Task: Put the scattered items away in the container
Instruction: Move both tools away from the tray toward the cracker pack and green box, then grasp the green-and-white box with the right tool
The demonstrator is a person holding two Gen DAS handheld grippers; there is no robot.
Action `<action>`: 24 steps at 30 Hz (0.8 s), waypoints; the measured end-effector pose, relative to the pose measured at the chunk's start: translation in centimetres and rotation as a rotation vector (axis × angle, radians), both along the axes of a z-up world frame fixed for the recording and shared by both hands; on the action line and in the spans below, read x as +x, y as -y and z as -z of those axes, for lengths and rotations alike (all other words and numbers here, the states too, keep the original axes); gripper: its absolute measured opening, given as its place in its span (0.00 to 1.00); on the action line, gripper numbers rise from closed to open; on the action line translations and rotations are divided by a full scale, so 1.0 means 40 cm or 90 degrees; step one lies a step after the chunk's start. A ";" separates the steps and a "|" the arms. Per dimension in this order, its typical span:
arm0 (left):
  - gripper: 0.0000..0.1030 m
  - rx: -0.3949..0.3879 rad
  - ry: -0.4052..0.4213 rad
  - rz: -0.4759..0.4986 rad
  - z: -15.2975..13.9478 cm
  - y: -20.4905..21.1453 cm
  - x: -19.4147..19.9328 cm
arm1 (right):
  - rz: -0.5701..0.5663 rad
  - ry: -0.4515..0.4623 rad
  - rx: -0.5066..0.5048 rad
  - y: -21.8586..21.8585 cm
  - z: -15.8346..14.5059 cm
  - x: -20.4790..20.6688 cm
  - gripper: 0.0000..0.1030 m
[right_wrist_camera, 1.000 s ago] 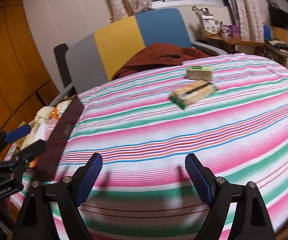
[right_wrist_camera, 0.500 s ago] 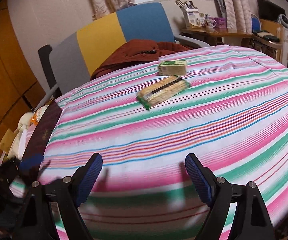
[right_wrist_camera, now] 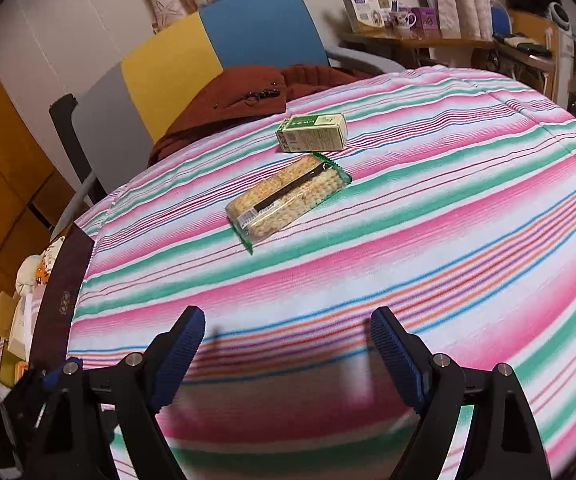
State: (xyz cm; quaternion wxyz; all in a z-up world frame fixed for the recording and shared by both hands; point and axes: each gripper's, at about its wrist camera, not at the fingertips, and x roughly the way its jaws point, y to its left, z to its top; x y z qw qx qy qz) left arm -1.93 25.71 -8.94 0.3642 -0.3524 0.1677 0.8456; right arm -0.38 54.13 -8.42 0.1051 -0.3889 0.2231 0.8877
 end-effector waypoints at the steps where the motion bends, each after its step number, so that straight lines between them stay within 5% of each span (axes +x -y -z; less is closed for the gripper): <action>1: 0.82 0.002 0.002 0.000 0.000 0.001 -0.001 | 0.001 0.006 -0.002 -0.006 -0.002 -0.009 0.83; 12: 0.83 0.006 -0.002 -0.002 0.004 0.000 0.002 | 0.011 0.013 0.047 -0.087 -0.077 -0.166 0.89; 14: 0.83 0.009 0.000 -0.002 0.003 0.002 0.000 | 0.028 0.007 0.048 -0.103 -0.075 -0.209 0.97; 24: 0.84 0.018 0.003 -0.001 0.003 0.007 -0.002 | 0.117 0.043 0.060 -0.155 -0.032 -0.395 0.98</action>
